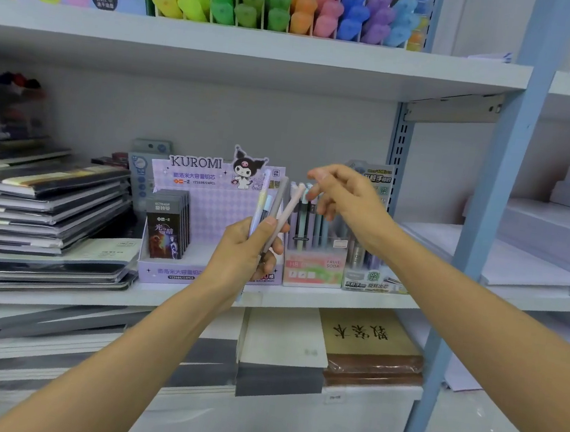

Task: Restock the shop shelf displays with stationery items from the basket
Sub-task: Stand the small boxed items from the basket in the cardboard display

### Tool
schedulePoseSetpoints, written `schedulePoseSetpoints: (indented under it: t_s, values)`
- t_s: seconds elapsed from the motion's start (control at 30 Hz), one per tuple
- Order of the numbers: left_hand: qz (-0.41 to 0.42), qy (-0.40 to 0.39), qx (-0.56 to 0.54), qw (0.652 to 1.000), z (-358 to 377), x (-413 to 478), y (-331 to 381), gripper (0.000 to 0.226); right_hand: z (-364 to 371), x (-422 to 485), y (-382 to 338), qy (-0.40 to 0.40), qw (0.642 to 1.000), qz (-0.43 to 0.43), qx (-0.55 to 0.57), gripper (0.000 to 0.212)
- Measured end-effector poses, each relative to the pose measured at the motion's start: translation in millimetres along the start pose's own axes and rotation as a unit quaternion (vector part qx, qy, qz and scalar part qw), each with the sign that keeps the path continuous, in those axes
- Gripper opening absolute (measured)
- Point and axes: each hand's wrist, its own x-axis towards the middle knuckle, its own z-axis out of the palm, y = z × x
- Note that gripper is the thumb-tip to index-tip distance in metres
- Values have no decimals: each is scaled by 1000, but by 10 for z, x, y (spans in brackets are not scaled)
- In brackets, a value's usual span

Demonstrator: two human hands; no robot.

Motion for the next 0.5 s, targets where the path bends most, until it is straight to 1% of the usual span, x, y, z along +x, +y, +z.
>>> schedulePoseSetpoints:
  t_s: [0.07, 0.13, 0.2, 0.3, 0.37, 0.43, 0.5]
  values:
    - [3, -5, 7, 1000, 38, -11, 24, 28, 24, -61, -56, -61, 998, 2, 2, 17]
    - [4, -10, 11, 1000, 63, -28, 55, 29, 26, -91, -93, -75, 997, -4, 14, 7]
    - [-4, -4, -1, 1000, 53, -42, 85, 28, -19, -92, -144, -44, 998, 0, 52, 2]
    - [-30, 35, -8, 999, -13, -52, 109, 25, -152, -85, -201, 35, 991, 16, 130, 2]
    - [-47, 57, -25, 997, -47, -63, 125, 23, -226, -99, -204, 53, 987, 24, 151, 2]
    - [-51, 76, -55, 994, -74, -71, 153, 23, -255, -144, -190, 25, 987, 49, 152, 3]
    - [-47, 100, -79, 991, -98, -78, 197, 22, -268, -198, -168, -23, 986, 84, 139, 10]
